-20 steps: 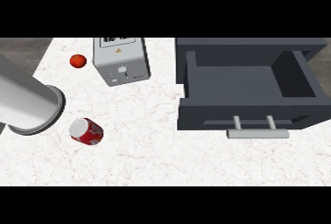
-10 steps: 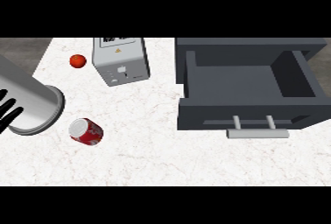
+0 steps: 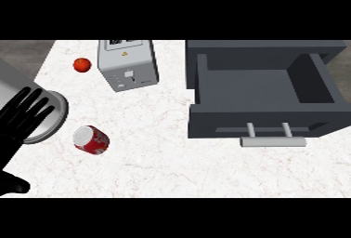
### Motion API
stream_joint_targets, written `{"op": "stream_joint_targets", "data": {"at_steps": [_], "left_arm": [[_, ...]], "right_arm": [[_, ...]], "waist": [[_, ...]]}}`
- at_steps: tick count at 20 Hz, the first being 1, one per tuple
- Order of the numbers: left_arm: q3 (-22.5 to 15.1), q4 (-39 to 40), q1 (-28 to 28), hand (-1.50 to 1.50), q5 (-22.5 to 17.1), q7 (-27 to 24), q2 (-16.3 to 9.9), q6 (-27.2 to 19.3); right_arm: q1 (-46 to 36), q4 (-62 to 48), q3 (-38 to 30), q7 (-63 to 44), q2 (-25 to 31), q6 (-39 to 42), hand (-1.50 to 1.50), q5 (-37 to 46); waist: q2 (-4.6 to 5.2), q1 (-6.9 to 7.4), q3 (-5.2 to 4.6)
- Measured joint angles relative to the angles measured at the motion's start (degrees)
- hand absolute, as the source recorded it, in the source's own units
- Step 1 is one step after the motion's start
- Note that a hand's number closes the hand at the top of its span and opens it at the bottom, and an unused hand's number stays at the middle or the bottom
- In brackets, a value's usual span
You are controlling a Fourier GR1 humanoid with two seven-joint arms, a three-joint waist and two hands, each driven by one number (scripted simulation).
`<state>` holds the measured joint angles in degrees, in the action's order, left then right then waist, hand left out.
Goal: Pick up the can, place it into the drawer and close the drawer
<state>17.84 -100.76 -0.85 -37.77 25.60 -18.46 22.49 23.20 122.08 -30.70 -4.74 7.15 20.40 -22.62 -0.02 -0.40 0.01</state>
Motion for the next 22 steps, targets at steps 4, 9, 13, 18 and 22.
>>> {"op": "stream_joint_targets", "data": {"at_steps": [4,9,13,18,22], "left_arm": [[-2.1,3.0,0.2,-1.50,6.3,-4.2,2.7,0.6],[-3.0,8.5,-0.5,-1.50,11.8,-9.9,4.4,2.0],[-2.7,13.3,-1.4,-1.50,15.2,-13.9,4.8,2.1],[-1.5,22.0,-1.8,-1.50,19.7,-22.3,4.4,3.7],[-0.8,28.7,-3.7,-1.50,22.5,-27.2,4.4,3.1]], "right_arm": [[-0.4,-0.5,-1.4,-0.6,-0.1,1.1,-1.50,-0.6],[1.4,1.2,-2.5,-0.3,-2.4,3.4,-1.50,-0.5],[0.8,1.4,-3.7,-1.0,-2.8,4.1,-1.50,-1.2],[0.6,3.1,-3.9,-2.8,-3.9,4.2,-1.50,-1.1],[-0.1,2.8,-5.3,-3.7,-3.8,4.7,-1.50,-1.8]], "waist": [[0.00,0.04,-0.02],[0.00,0.00,-0.01],[0.01,0.04,-0.02],[0.02,0.02,-0.04],[0.03,-0.01,-0.03]]}}
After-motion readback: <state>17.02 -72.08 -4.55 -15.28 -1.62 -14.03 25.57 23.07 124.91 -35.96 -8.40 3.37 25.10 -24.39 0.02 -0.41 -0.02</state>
